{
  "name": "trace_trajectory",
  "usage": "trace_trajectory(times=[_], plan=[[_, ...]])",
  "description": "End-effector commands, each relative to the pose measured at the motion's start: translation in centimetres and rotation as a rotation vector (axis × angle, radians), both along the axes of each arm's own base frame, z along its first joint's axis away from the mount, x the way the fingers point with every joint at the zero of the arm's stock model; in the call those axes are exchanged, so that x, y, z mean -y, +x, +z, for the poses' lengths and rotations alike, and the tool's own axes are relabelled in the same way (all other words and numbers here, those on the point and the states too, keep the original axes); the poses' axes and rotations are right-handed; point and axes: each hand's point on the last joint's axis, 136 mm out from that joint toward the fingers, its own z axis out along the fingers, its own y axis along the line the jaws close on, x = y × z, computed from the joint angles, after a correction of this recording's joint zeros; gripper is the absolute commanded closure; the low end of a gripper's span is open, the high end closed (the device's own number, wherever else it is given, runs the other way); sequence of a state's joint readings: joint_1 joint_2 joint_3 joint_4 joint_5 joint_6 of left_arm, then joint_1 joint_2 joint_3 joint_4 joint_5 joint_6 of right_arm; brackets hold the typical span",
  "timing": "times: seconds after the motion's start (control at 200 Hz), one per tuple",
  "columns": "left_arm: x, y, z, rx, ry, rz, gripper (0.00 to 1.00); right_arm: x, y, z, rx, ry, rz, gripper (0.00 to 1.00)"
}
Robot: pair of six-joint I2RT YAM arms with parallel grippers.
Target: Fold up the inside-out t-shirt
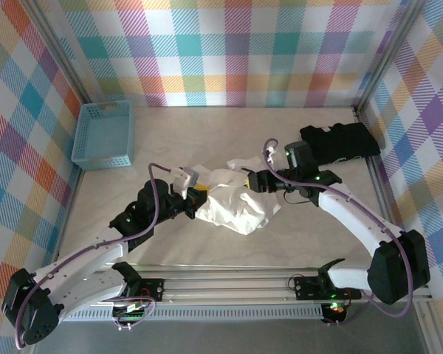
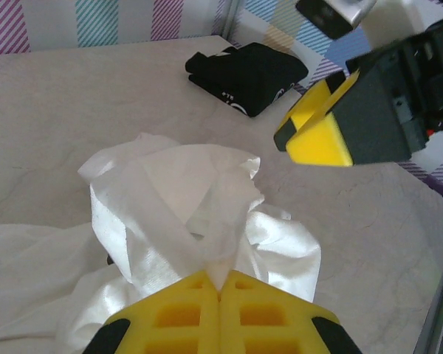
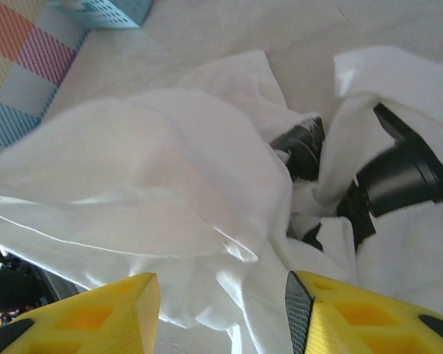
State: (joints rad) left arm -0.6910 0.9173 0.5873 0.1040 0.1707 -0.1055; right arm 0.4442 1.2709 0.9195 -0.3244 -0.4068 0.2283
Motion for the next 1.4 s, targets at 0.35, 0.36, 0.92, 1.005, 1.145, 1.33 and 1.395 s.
trace_trajectory(times=[0.35, 0.36, 0.92, 1.005, 1.145, 1.33, 1.395], plan=[[-0.3, 0.3, 0.9, 0.01, -0.007, 0.012, 1.0, -3.2, 1.5, -1.3, -0.117, 0.219, -0.002, 0.52], [-0.3, 0.3, 0.9, 0.01, -0.007, 0.014, 1.0, -3.2, 1.5, -1.3, -0.118, 0.219, -0.003, 0.53], [-0.2, 0.6, 0.6, 0.006, 0.001, 0.018, 1.0, -3.1, 0.4, -3.0, -0.179, 0.205, -0.008, 0.59], [-0.1, 0.5, 0.6, 0.006, 0.001, 0.015, 1.0, -3.1, 0.5, -3.0, -0.175, 0.206, -0.01, 0.62], [-0.2, 0.5, 0.6, 0.005, 0.004, 0.018, 1.0, -3.2, 0.7, -2.5, -0.167, 0.211, -0.01, 0.76], [-0.2, 0.2, -0.9, -0.017, 0.028, 0.007, 1.0, -2.3, 0.6, -0.6, -0.086, 0.162, -0.014, 1.0], [0.2, -0.6, -2.4, -0.053, 0.038, -0.04, 1.0, -1.7, 0.5, 0.3, -0.031, 0.13, -0.009, 1.0]])
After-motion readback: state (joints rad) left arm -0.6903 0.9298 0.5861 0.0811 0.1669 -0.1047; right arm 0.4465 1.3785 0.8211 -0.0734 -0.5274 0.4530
